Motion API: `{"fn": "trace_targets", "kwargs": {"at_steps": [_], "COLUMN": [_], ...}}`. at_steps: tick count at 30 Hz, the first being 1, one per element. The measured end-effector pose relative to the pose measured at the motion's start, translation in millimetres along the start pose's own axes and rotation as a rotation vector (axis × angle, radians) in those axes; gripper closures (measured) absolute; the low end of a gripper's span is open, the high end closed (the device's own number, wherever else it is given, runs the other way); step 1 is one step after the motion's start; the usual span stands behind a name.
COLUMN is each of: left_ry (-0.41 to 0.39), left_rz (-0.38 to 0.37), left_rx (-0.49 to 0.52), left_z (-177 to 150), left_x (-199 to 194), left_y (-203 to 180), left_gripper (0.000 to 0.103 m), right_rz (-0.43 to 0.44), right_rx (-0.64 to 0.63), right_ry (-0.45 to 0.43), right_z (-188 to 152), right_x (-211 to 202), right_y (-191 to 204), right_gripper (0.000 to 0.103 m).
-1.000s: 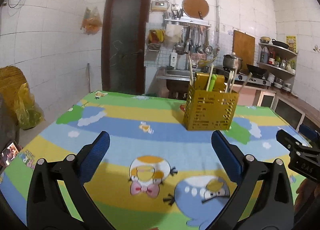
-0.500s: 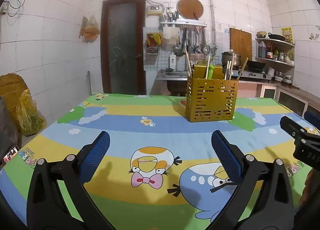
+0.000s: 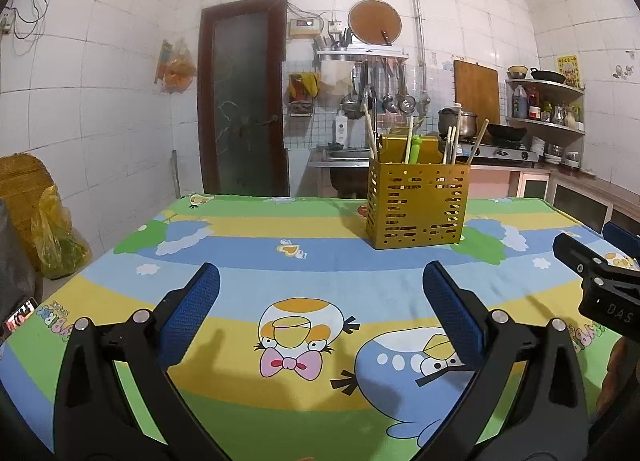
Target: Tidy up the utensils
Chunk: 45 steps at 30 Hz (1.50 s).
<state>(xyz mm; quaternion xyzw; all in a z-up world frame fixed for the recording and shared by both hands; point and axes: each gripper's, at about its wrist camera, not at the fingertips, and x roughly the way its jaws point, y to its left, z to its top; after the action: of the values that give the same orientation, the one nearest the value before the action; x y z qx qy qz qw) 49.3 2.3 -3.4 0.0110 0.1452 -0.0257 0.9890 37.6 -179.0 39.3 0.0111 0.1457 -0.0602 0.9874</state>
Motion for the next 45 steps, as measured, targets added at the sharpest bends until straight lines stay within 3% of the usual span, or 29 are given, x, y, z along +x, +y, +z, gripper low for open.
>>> {"fn": "trace_targets", "kwargs": {"at_steps": [45], "left_ry": [-0.013], "left_rz": [0.022], "left_rx": [-0.033], "left_z": [1.1], "left_x": [-4.6], "left_y": [6.5], "left_gripper": [0.005], "right_rz": [-0.003], "right_rx": [-0.001], "right_ry": [0.001], "right_z": [-0.8], "right_x": [-1.1], "right_y": [-1.5], "right_gripper": [0.004]}}
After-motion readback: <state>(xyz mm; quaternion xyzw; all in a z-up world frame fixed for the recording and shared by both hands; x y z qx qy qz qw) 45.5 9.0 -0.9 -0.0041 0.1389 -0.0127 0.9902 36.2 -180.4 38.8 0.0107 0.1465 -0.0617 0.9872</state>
